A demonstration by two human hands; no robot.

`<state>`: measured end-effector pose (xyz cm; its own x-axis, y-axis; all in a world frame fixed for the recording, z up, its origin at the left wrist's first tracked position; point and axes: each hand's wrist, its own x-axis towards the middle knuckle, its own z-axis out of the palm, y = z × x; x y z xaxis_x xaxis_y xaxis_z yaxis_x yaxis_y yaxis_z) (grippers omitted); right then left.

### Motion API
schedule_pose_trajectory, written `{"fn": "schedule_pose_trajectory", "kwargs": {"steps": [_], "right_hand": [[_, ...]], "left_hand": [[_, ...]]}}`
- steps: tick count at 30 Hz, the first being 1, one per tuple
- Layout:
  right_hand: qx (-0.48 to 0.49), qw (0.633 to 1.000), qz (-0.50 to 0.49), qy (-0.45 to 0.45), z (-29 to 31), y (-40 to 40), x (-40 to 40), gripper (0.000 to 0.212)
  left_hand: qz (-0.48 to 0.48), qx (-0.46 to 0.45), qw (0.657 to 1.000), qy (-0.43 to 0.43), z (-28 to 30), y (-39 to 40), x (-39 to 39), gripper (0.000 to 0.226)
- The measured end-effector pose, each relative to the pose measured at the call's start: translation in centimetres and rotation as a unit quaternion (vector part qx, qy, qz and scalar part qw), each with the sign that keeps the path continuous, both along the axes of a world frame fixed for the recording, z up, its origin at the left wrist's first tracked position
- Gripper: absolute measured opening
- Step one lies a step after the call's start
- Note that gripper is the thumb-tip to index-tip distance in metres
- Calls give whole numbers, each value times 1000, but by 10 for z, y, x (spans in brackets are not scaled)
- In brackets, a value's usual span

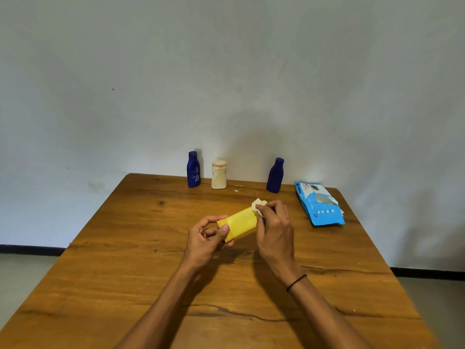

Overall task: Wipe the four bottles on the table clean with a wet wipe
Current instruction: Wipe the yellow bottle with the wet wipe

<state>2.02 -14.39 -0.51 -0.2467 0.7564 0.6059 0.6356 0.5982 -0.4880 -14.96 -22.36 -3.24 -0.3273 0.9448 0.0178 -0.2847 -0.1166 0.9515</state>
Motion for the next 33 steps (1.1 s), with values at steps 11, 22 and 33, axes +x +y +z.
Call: {"fn": "schedule_pose_trajectory", "kwargs": {"steps": [11, 22, 33], "right_hand": [[16, 977, 198, -82, -7, -17, 2, 35], [27, 992, 110, -49, -8, -19, -3, 26], [111, 990, 9, -91, -9, 8, 18, 20]], "left_hand": [[8, 41, 996, 74, -7, -3, 10, 41], [25, 31, 995, 93, -8, 0, 19, 37], [51, 15, 995, 82, -11, -6, 17, 31]]}}
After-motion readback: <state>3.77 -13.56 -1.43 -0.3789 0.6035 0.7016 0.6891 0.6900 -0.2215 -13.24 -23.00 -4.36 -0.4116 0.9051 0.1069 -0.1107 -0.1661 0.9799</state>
